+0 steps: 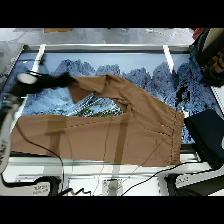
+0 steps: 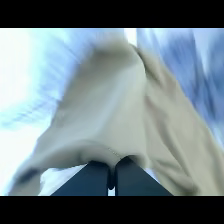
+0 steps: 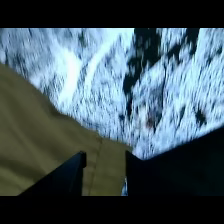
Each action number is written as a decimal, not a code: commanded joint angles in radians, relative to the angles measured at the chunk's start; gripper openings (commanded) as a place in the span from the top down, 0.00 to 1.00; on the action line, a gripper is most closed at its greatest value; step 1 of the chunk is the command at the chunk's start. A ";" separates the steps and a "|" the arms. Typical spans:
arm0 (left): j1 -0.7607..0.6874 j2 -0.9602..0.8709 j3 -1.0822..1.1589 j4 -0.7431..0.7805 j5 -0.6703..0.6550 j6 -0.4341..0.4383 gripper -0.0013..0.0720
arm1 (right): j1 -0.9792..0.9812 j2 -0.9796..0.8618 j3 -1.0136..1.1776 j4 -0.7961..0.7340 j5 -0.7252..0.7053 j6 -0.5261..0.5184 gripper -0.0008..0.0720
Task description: Fold the clothes and pants, and hang the long-sleeved shirts on hangers.
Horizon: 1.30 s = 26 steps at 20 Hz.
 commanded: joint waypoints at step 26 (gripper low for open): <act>0.331 0.014 0.000 0.475 0.000 0.026 0.95 | -0.246 0.108 -1.123 0.355 -0.335 -0.521 0.23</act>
